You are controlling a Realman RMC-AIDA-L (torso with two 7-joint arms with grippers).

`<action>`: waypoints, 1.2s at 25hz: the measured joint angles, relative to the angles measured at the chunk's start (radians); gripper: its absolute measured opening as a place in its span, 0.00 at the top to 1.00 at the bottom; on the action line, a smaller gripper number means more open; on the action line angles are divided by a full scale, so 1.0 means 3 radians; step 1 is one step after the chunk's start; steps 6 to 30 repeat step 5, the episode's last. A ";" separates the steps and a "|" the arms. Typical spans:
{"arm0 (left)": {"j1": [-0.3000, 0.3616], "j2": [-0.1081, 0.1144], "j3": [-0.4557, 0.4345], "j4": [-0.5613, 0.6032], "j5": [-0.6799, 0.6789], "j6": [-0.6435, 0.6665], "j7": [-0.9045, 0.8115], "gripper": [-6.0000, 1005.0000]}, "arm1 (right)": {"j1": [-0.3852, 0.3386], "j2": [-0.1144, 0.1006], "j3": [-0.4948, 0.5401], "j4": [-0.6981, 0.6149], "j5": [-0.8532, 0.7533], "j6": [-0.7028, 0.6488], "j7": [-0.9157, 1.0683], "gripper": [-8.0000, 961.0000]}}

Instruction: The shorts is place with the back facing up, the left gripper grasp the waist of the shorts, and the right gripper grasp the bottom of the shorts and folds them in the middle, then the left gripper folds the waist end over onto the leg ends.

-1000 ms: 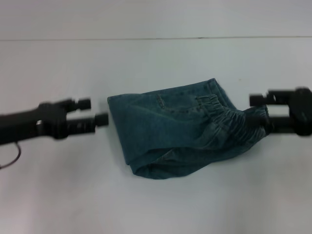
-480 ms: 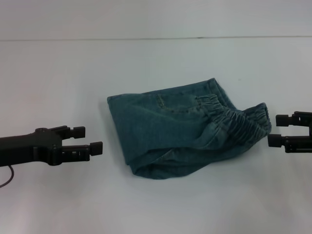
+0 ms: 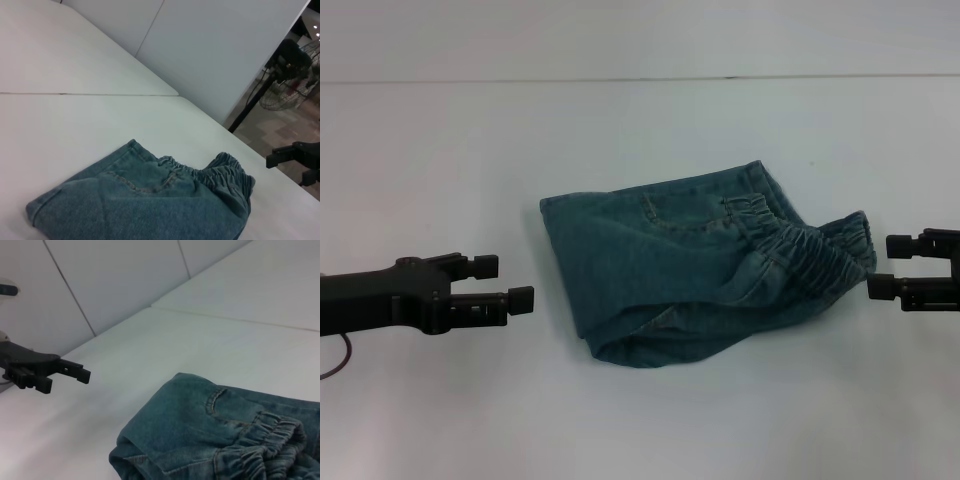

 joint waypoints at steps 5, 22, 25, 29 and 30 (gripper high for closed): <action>-0.0004 -0.0006 -0.0001 -0.0001 0.0002 0.0002 0.0000 0.05 | 0.0007 0.0000 -0.0014 0.0000 -0.0025 0.0001 0.0000 0.13; -0.0004 -0.0006 -0.0001 -0.0001 0.0002 0.0002 0.0000 0.05 | 0.0007 0.0000 -0.0014 0.0000 -0.0025 0.0001 0.0000 0.13; -0.0004 -0.0006 -0.0001 -0.0001 0.0002 0.0002 0.0000 0.05 | 0.0007 0.0000 -0.0014 0.0000 -0.0025 0.0001 0.0000 0.13; -0.0004 -0.0006 -0.0001 -0.0001 0.0002 0.0002 0.0000 0.05 | 0.0007 0.0000 -0.0014 0.0000 -0.0025 0.0001 0.0000 0.13; -0.0004 -0.0006 -0.0001 -0.0001 0.0002 0.0002 0.0000 0.05 | 0.0007 0.0000 -0.0014 0.0000 -0.0025 0.0001 0.0000 0.13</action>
